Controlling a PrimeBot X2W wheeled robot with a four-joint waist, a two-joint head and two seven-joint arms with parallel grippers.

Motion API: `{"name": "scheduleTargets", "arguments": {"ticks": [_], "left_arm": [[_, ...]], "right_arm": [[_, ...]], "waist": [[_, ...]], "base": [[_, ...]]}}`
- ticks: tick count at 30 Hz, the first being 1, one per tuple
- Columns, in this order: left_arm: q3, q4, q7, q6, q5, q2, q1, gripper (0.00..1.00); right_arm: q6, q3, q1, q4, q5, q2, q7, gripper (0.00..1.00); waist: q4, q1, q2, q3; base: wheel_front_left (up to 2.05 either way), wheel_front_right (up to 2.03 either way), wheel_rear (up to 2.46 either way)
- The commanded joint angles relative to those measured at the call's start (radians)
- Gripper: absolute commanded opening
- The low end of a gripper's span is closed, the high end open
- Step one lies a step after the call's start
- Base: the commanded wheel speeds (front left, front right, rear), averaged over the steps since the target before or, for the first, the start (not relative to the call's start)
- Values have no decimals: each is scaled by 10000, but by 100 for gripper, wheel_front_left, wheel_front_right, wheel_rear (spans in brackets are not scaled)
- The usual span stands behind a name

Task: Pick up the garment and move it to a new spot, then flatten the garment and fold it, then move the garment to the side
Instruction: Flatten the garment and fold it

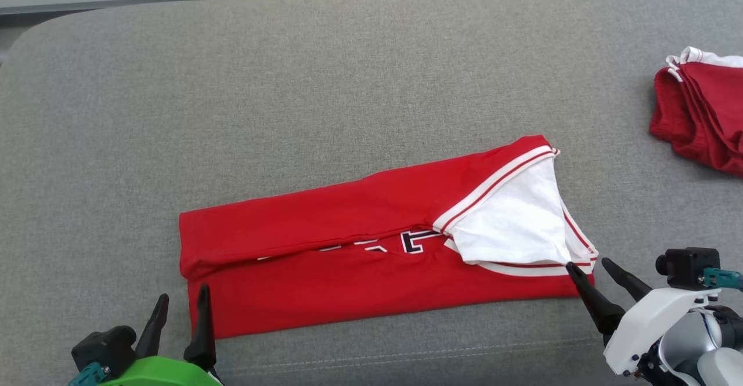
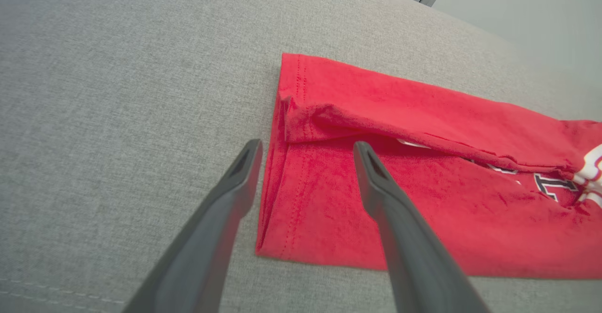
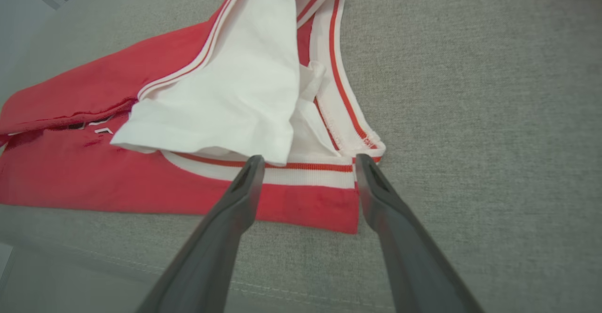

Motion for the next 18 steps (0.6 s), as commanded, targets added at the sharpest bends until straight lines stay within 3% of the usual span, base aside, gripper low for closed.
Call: {"name": "scheduleTargets", "arguments": {"ticks": [1, 10, 18], "left_arm": [[7, -142, -67, 102, 110, 56, 156, 100], [-192, -1092, 91, 504, 352, 1, 104, 100], [-409, -1455, 268, 595, 480, -11, -14, 100]], "right_arm": [[-1, -89, 141, -74, 50, -29, -21, 100], [-1, -1105, 163, -629, 15, -112, 533, 100], [-1, -1294, -1105, 595, -284, 149, 1551, 100]], "waist": [[49, 0, 0, -225], [288, 0, 0, -1181], [774, 0, 0, -1191]], "base": [[0, 0, 0], [0, 0, 0], [0, 0, 0]]}}
